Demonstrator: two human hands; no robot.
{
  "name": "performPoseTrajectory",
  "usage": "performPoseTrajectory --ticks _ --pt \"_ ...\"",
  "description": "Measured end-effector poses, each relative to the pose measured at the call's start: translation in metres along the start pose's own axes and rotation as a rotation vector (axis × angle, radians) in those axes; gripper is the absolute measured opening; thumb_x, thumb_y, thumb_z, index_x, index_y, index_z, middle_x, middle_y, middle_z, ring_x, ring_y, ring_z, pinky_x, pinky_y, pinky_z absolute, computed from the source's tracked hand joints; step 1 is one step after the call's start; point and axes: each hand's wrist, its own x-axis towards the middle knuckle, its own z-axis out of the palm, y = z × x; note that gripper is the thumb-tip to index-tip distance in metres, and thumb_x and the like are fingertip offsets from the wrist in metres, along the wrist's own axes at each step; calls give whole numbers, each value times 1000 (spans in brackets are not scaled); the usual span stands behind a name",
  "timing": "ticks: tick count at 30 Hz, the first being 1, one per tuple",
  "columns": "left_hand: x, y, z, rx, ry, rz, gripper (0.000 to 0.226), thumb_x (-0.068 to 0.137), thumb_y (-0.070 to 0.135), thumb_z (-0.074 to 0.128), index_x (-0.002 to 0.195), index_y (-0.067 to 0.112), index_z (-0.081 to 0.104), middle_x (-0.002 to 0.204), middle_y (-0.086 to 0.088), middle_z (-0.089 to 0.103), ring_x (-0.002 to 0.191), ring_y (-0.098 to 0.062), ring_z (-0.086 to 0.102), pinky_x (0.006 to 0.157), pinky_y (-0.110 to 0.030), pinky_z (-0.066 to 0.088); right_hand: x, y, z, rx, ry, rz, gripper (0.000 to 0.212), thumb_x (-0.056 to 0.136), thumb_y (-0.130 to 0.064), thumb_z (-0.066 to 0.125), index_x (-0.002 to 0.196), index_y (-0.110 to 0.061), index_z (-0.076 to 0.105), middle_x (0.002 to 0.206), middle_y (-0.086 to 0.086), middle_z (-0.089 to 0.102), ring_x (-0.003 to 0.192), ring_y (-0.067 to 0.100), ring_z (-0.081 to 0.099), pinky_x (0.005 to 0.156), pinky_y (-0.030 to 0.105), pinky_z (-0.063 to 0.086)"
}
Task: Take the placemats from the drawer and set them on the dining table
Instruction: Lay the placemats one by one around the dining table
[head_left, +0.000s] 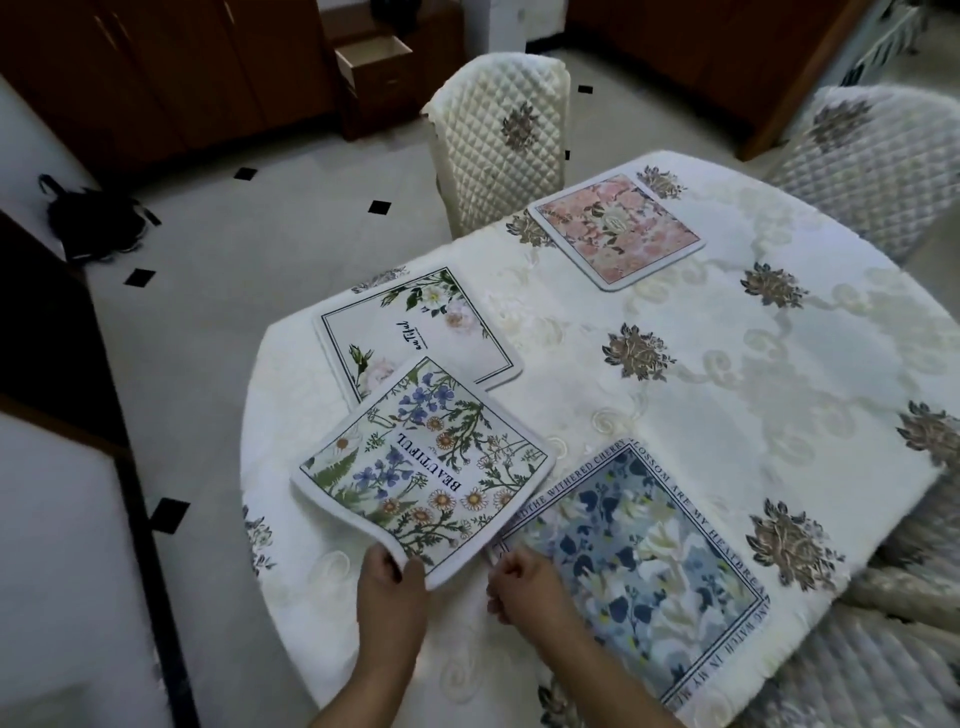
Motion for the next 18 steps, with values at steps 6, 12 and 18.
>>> performPoseTrajectory --ticks 6,12,18 --pt "-17 53 -35 145 32 467 13 95 11 57 87 21 59 68 -1 58 57 -10 49 50 -19 37 -35 -49 -36 -218 106 -373 12 90 -18 58 78 -18 55 72 3 60 61 10 47 58 28 38" --pt "-55 124 -64 110 83 750 17 92 20 66 87 37 63 78 17 65 62 0 56 53 -12 41 -52 -101 -84 -209 133 -544 13 90 -24 59 79 -19 57 76 10 65 61 19 56 55 33 44" --pt "-128 174 -58 -93 0 749 4 80 30 71 80 26 69 69 9 70 56 -4 60 46 -17 51 -65 -89 -134 -148 68 -606 15 92 -35 62 104 -26 61 95 -10 65 86 4 60 75 29 50"
